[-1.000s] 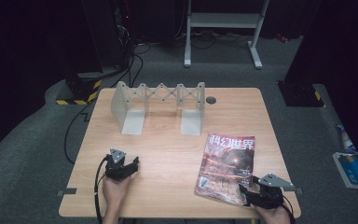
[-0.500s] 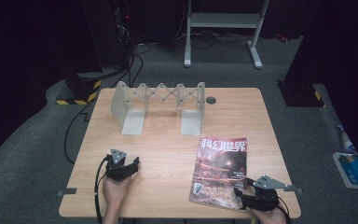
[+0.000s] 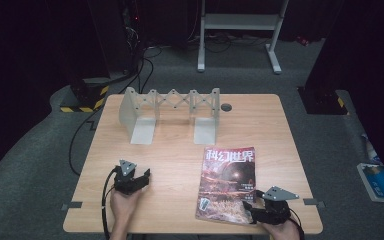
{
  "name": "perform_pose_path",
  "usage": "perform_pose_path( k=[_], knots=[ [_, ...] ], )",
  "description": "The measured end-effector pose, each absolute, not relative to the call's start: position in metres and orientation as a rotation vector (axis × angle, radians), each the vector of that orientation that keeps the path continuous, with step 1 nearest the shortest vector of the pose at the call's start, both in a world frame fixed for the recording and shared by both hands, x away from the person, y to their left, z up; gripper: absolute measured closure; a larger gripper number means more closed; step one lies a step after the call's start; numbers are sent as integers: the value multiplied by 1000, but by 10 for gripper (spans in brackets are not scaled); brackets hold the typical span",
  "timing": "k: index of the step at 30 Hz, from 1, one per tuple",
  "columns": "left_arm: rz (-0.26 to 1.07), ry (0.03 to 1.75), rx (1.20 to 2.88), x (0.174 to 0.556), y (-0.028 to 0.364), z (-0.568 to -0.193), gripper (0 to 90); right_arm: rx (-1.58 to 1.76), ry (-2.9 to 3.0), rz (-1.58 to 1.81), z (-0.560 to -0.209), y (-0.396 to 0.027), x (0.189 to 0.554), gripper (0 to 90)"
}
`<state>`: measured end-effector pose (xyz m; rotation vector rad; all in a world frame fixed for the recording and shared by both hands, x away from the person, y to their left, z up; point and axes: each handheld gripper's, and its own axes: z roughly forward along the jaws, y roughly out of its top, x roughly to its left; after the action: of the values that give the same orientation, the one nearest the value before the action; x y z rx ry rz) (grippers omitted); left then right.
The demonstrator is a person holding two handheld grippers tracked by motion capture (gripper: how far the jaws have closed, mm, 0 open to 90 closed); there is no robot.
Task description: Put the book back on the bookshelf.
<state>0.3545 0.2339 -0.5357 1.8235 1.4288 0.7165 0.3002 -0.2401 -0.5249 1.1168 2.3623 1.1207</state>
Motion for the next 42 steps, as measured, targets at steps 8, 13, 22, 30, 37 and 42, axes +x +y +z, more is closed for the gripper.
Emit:
perform_pose_path(
  k=[8, 13, 22, 30, 37, 42],
  knots=[
    [706, 1423, 1824, 354, 234, -535, 314, 1099, 2384, 1124, -524, -231, 304, 333],
    [698, 1413, 1831, 354, 234, -535, 314, 1085, 2402, 1125, -524, -224, 308, 333],
    [679, 1399, 1832, 354, 234, -535, 310, 1062, 2430, 1126, -524, -212, 315, 333],
    [663, 1379, 1843, 353, 231, -535, 303, 1045, 2443, 1131, -524, -204, 320, 332],
    [651, 1381, 1840, 352, 232, -535, 303, 1039, 2449, 1131, -524, -196, 323, 333],
    [641, 1375, 1834, 351, 231, -535, 302, 1037, 2451, 1137, -524, -192, 325, 333]
  ],
)
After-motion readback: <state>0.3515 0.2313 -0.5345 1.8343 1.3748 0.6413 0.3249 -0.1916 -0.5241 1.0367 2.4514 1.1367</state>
